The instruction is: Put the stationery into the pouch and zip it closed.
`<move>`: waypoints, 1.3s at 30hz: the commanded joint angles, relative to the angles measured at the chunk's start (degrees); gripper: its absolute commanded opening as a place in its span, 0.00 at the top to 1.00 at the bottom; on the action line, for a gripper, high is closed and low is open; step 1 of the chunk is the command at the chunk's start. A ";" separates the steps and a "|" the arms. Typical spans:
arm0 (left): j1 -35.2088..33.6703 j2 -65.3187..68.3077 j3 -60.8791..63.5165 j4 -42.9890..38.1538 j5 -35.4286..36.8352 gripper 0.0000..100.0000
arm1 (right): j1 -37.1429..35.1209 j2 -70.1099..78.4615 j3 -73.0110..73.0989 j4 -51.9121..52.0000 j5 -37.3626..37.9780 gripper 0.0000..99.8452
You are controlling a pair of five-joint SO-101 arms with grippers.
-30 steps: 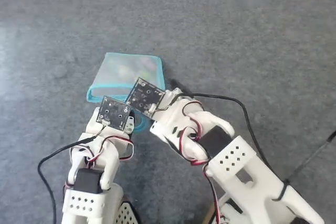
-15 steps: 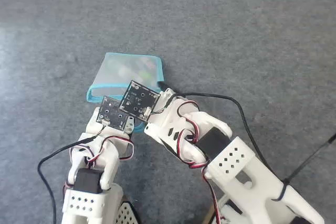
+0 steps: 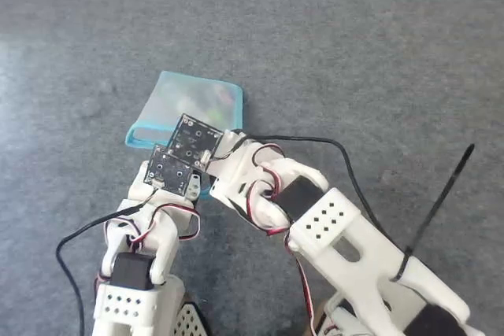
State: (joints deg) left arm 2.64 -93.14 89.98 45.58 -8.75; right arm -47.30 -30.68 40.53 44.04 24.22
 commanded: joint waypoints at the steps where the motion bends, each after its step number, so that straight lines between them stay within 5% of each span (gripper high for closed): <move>1: 0.00 -0.62 -3.03 -1.67 1.67 0.99 | 1.10 0.22 -3.34 -0.31 0.53 0.76; 13: 0.18 -0.53 -3.03 -1.67 1.67 0.99 | 1.80 0.22 -3.43 -4.79 -3.52 1.00; 23: -0.09 -0.53 -3.03 -1.58 1.67 0.99 | 4.70 0.31 -3.16 -4.18 -3.69 0.99; 39: -3.25 -0.70 -3.03 -1.93 1.67 0.99 | 22.29 0.31 -2.90 1.71 -1.41 0.99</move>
State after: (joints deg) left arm 0.26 -93.14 89.89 45.58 -8.57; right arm -27.25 -29.98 40.53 45.45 21.67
